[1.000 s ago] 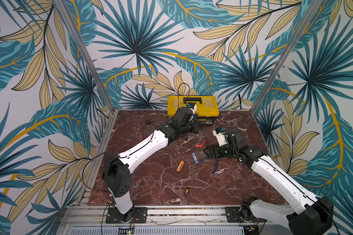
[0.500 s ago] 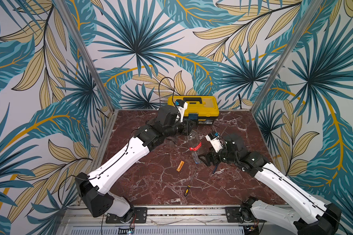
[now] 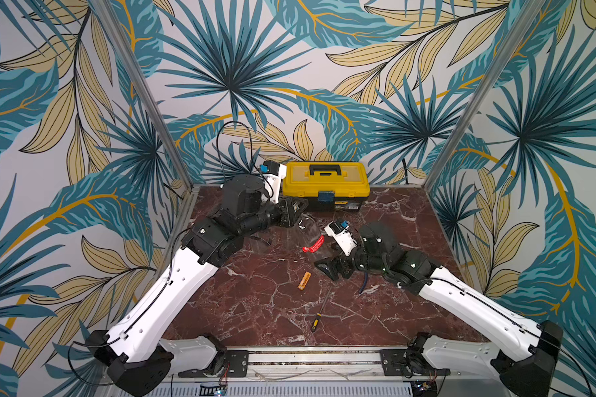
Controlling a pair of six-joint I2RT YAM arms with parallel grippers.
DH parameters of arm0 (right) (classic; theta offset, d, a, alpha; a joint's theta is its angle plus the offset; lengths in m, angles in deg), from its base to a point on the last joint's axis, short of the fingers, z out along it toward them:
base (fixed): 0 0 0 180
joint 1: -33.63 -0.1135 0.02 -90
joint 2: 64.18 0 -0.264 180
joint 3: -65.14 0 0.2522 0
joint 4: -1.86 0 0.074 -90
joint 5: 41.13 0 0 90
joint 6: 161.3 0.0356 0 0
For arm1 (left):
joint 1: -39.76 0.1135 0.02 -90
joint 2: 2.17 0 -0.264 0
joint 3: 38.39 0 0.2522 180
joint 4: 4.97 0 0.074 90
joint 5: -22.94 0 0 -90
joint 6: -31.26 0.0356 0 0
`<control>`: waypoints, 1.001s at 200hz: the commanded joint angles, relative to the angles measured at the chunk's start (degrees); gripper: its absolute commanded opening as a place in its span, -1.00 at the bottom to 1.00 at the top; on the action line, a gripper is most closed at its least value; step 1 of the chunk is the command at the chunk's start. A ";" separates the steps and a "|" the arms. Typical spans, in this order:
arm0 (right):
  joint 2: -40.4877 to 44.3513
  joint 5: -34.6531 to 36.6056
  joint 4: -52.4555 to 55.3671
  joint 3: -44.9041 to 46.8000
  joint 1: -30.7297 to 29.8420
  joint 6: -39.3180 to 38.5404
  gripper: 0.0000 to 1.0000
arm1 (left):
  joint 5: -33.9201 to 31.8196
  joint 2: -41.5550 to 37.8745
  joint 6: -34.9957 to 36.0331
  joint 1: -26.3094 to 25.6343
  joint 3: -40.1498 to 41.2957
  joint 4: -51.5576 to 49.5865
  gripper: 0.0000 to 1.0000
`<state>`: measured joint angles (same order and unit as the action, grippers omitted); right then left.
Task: Remove the label from the bottle
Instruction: Pick up the bottle from the center of the board.
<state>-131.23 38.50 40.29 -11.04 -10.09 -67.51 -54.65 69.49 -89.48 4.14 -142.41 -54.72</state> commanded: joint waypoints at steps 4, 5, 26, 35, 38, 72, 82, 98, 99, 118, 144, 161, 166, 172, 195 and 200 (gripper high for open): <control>-1.53 1.82 -2.88 -1.12 -1.64 -0.40 0.81 | 2.21 -1.53 -1.86 0.28 -0.95 1.53 -1.00; -1.61 1.83 -2.92 -1.12 -1.72 -0.38 0.81 | 2.20 -1.57 -1.91 0.28 -1.00 1.53 -1.00; -2.86 2.47 -4.11 -1.85 -1.98 -0.27 0.81 | 3.30 -1.86 -2.55 0.76 -1.40 1.53 -1.00; -3.24 2.59 -4.70 -2.16 -1.98 -0.13 0.78 | 3.63 -2.11 -2.72 0.94 -1.41 1.53 -1.00; -3.26 2.60 -4.90 -2.18 -1.98 -0.09 0.76 | 3.67 -2.21 -2.81 0.98 -1.40 1.53 -1.00; -3.33 1.92 -7.88 -1.66 -1.98 1.19 0.40 | 4.20 -3.27 -3.42 1.69 -1.11 1.53 -1.00; -3.57 0.91 -8.36 -1.65 -1.93 1.60 0.31 | 4.25 -3.44 -3.44 1.91 -0.98 1.53 -1.00; -3.97 -1.00 -8.87 -1.92 -1.98 2.44 0.21 | 4.63 -3.54 -3.45 2.30 -0.80 1.53 -1.00; -3.97 -1.25 -8.95 -1.92 -1.98 2.49 0.20 | 4.64 -3.54 -3.45 2.34 -0.80 1.53 -1.00; -4.53 -3.69 -9.08 -2.57 -1.98 2.85 0.05 | 5.32 -3.55 -3.70 2.98 -0.62 1.53 -1.00; -5.02 -6.55 -8.61 -3.36 -1.97 2.83 -0.20 | 6.39 -3.54 -3.60 3.68 -0.73 1.83 -1.00; -5.24 -8.70 -8.43 -3.71 -1.98 3.36 -0.42 | 9.14 -3.69 -3.86 4.61 -0.12 3.20 -1.00; -5.33 -9.46 -8.28 -3.97 -1.98 3.49 -0.47 | 10.12 -3.78 -4.01 4.90 0.19 3.72 -1.00; -5.48 -10.53 -7.95 -4.32 -1.98 3.51 -0.56 | 11.16 -3.93 -4.18 5.26 0.61 4.45 -1.00; -6.41 -15.94 -5.90 -6.33 -1.47 3.45 -0.88 | 17.85 -5.26 -4.81 7.05 3.56 9.59 -0.96; -6.50 -17.13 -5.31 -6.84 -1.30 3.36 -0.92 | 19.29 -5.59 -5.00 7.44 4.20 10.70 -0.90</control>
<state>-136.69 27.85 35.28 -14.73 -12.70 -67.81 -47.42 67.41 -92.30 10.65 -140.12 -51.94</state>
